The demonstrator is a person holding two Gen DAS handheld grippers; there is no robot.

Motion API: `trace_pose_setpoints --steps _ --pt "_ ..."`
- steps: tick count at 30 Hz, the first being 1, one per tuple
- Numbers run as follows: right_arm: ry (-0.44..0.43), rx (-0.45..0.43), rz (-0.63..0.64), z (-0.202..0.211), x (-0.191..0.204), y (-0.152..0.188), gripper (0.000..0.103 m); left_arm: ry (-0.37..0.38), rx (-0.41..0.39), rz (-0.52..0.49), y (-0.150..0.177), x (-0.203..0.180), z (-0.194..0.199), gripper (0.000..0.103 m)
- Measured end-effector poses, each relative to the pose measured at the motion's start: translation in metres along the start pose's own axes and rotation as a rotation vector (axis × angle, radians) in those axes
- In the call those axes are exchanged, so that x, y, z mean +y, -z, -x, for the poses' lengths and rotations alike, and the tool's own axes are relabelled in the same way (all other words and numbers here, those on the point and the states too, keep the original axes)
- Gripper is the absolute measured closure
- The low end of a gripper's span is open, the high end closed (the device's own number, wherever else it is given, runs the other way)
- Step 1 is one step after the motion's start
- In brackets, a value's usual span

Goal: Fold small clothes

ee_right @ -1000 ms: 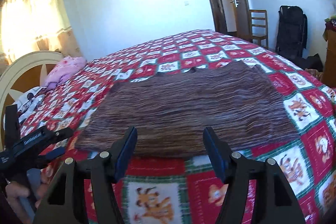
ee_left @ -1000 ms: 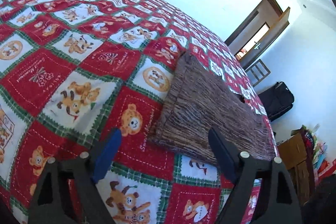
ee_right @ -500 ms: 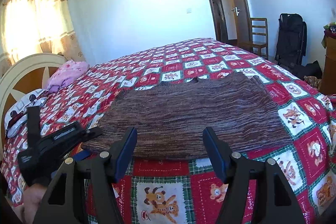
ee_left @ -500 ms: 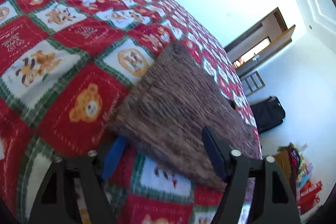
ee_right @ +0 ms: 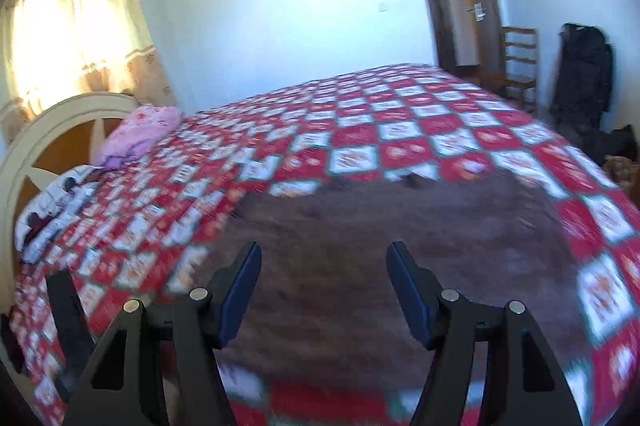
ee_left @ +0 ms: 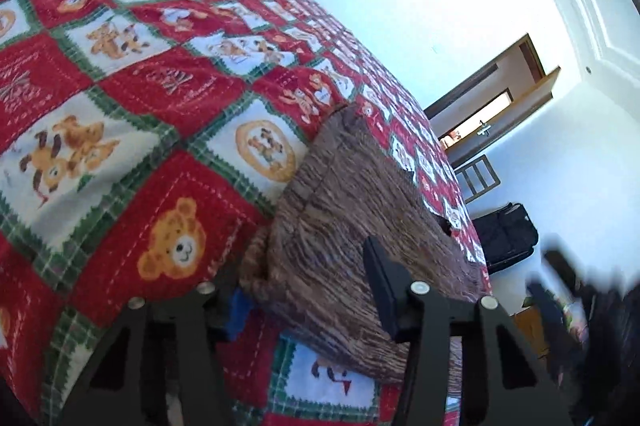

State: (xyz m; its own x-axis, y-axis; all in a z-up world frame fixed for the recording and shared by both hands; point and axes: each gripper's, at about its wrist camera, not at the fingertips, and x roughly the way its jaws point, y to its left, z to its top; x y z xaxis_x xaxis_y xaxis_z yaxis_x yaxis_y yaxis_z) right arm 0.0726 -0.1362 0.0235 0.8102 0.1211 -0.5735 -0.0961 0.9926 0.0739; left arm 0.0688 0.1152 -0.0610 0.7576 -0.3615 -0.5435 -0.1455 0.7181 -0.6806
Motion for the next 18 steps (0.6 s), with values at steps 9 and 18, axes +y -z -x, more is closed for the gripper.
trace_pose_setpoints --steps 9,18 --pt "-0.094 0.268 0.112 -0.153 0.066 -0.023 0.029 -0.007 -0.046 -0.047 0.003 0.011 -0.005 0.081" --pt "0.028 0.387 0.406 -0.236 0.128 0.005 0.03 0.006 -0.064 -0.063 0.004 0.012 -0.006 0.081"
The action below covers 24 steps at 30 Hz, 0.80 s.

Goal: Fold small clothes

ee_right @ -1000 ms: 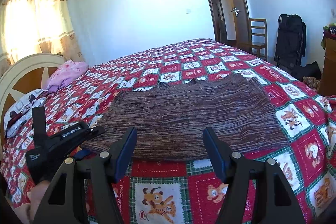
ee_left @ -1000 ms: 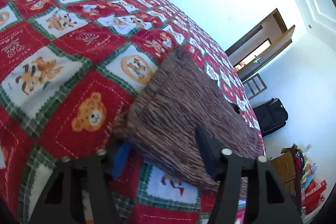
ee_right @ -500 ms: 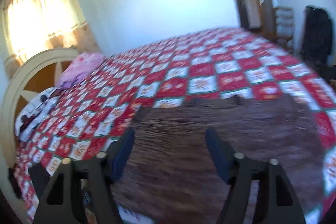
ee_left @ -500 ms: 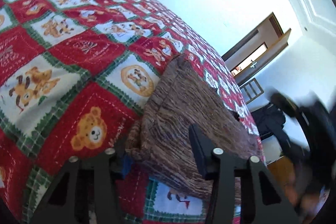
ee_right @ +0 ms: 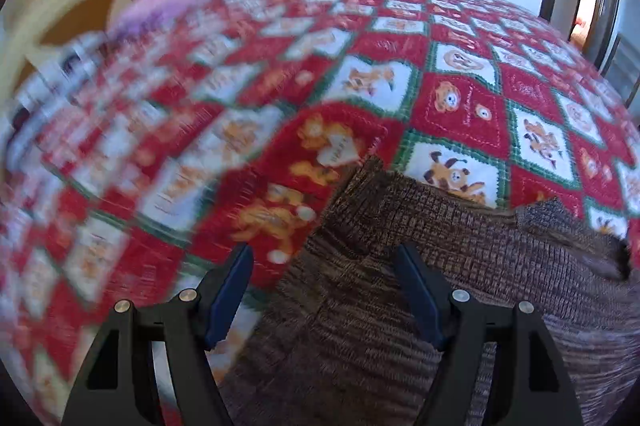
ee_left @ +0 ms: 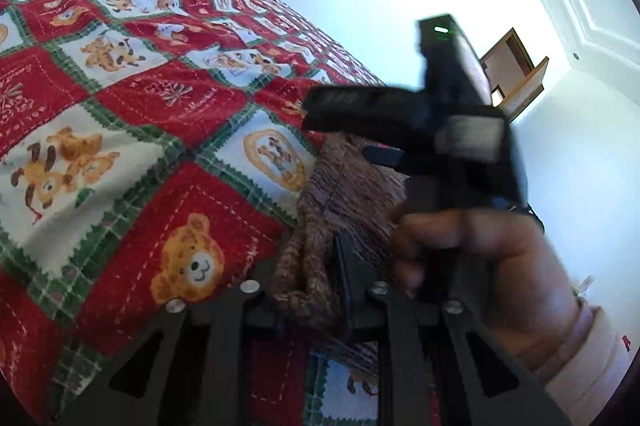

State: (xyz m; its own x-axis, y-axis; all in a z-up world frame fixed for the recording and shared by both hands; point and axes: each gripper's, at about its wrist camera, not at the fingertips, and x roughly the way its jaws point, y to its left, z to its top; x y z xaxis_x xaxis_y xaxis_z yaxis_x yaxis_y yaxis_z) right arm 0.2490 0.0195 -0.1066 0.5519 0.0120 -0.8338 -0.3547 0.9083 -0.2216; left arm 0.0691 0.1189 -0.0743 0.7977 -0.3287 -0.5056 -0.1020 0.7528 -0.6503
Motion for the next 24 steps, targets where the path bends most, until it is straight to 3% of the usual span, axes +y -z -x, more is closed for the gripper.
trace_pose_setpoints --steps 2,4,6,15,19,24 --pt "0.052 -0.016 0.087 -0.002 0.012 0.005 0.034 0.0 0.0 -0.004 0.0 -0.001 -0.001 0.081" --pt "0.048 -0.027 0.081 -0.001 0.01 0.007 0.042 0.003 0.001 -0.008 0.001 -0.001 -0.001 0.083" --pt "0.057 -0.033 0.04 0.001 0.0 0.006 0.08 0.009 0.002 -0.013 0.001 -0.002 -0.002 0.083" --pt "-0.113 -0.074 -0.135 0.019 -0.033 0.011 0.091 0.026 0.028 -0.052 -0.001 -0.006 -0.003 0.087" --pt "-0.208 -0.128 -0.238 0.04 -0.058 0.014 0.091 0.032 0.048 -0.14 -0.003 -0.019 -0.003 0.09" --pt "-0.205 -0.181 -0.251 0.07 -0.083 0.018 0.091 0.019 -0.002 -0.315 -0.006 -0.054 0.009 0.092"
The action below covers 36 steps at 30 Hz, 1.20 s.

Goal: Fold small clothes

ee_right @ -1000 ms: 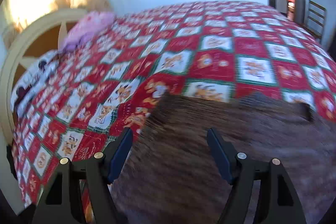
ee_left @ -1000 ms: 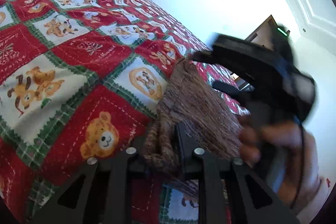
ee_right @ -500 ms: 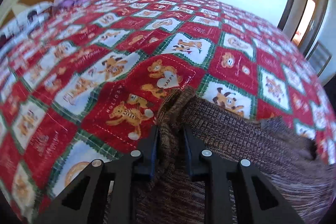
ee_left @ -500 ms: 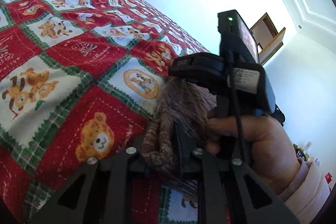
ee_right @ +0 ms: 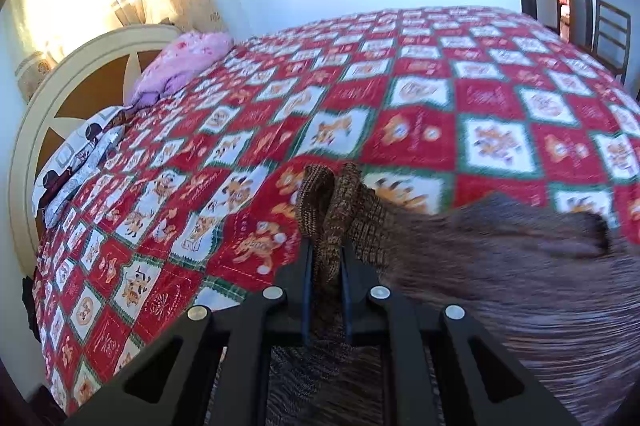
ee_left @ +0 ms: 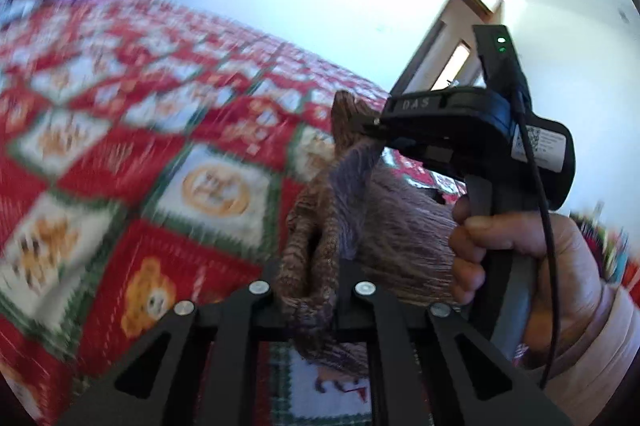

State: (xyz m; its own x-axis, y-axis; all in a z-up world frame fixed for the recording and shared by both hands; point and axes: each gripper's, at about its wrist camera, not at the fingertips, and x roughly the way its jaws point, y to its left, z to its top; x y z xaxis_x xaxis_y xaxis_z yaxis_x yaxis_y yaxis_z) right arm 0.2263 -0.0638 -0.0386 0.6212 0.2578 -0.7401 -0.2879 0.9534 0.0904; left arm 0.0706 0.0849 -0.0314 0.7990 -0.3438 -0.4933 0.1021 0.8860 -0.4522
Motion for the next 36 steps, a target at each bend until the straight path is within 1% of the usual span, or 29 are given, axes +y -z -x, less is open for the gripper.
trace_pose_setpoints --steps 3,5,6,11,15,19,21,22,25,26,31,32,36 --pt "0.01 -0.017 -0.029 0.019 -0.021 -0.004 0.091 0.02 -0.011 -0.092 -0.005 -0.024 0.004 0.092" --pt "0.019 -0.025 -0.049 0.029 -0.037 -0.004 0.091 0.049 -0.023 -0.17 -0.006 -0.044 0.006 0.092" --pt "0.025 -0.029 -0.059 0.037 -0.047 -0.004 0.092 0.076 -0.03 -0.213 -0.007 -0.058 0.007 0.093" --pt "0.066 -0.054 -0.07 0.074 -0.089 -0.003 0.092 0.185 -0.019 -0.298 -0.003 -0.103 0.009 0.093" --pt "0.104 -0.066 -0.075 0.106 -0.128 0.001 0.092 0.285 0.017 -0.354 0.005 -0.147 0.003 0.093" --pt "0.156 -0.069 -0.06 0.135 -0.166 0.011 0.092 0.343 0.04 -0.421 0.018 -0.186 -0.006 0.093" --pt "0.179 -0.064 -0.066 0.144 -0.186 0.018 0.092 0.36 0.059 -0.442 0.025 -0.201 -0.013 0.093" --pt "0.18 -0.062 -0.07 0.146 -0.194 0.02 0.092 0.373 0.078 -0.451 0.031 -0.212 -0.02 0.093" --pt "0.178 -0.053 -0.106 0.152 -0.224 0.031 0.092 0.39 0.122 -0.466 0.045 -0.23 -0.032 0.093" --pt "0.196 -0.046 -0.112 0.152 -0.235 0.036 0.092 0.394 0.14 -0.472 0.051 -0.237 -0.038 0.093" --pt "0.208 -0.033 -0.146 0.149 -0.267 0.052 0.093 0.39 0.182 -0.501 0.071 -0.259 -0.053 0.093" --pt "0.212 -0.031 -0.151 0.148 -0.272 0.055 0.095 0.385 0.191 -0.507 0.075 -0.261 -0.055 0.093" --pt "0.243 -0.02 -0.173 0.143 -0.289 0.069 0.095 0.371 0.234 -0.536 0.091 -0.265 -0.064 0.093"
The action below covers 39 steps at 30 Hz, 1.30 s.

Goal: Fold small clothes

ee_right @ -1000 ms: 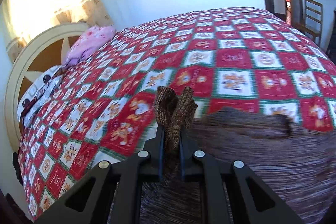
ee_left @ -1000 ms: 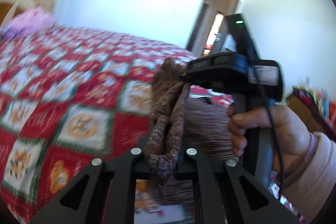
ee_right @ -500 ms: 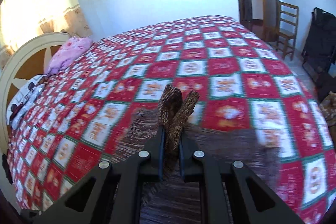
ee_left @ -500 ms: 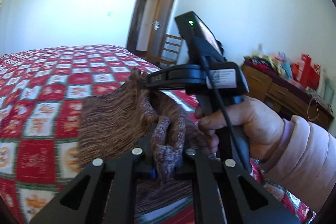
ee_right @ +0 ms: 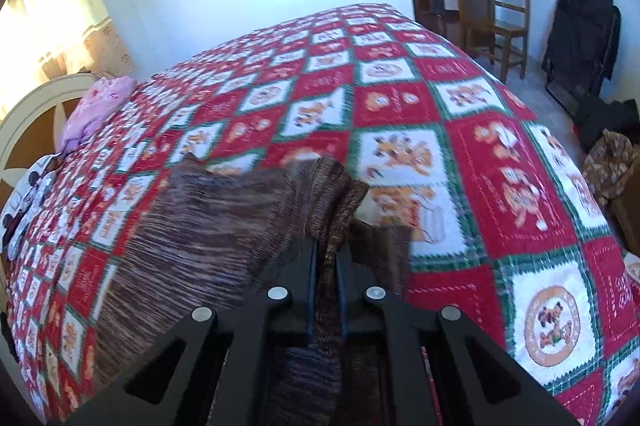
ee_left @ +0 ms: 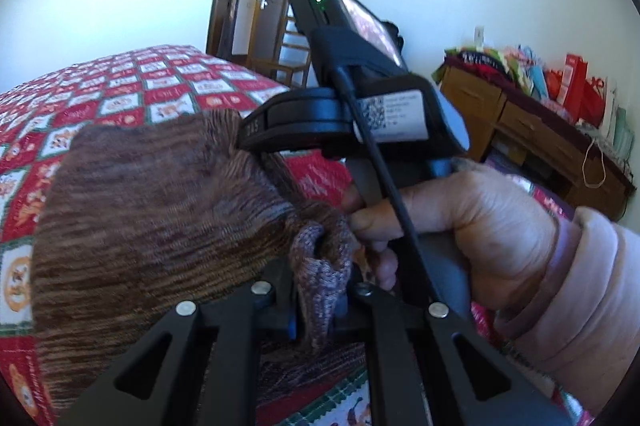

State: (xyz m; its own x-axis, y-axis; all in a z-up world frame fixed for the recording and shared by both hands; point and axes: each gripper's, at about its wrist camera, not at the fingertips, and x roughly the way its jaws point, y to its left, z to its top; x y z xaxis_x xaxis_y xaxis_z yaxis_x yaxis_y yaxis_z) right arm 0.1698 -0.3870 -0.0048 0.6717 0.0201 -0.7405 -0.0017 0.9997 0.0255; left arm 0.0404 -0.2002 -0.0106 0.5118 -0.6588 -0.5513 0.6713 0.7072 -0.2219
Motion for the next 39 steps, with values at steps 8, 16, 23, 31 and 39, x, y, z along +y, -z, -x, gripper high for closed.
trace_pose_setpoints --steps 8,16,23,31,39 --pt "0.093 -0.056 -0.156 0.041 -0.034 0.023 0.094 0.026 0.038 -0.039 0.011 0.0 0.036 0.033" --pt "-0.085 -0.17 -0.218 0.112 0.0 0.058 0.024 -0.055 -0.007 0.105 0.033 0.058 0.107 0.024" --pt "0.07 -0.113 -0.011 0.09 0.06 0.077 0.077 -0.201 0.019 0.22 0.047 0.106 0.129 0.024" --pt "0.193 -0.042 0.11 0.055 0.073 0.081 0.089 -0.256 0.046 0.253 0.052 0.12 0.134 0.024" --pt "0.272 -0.077 0.04 0.054 0.063 0.098 0.091 -0.314 0.078 0.221 0.054 0.127 0.14 0.024"
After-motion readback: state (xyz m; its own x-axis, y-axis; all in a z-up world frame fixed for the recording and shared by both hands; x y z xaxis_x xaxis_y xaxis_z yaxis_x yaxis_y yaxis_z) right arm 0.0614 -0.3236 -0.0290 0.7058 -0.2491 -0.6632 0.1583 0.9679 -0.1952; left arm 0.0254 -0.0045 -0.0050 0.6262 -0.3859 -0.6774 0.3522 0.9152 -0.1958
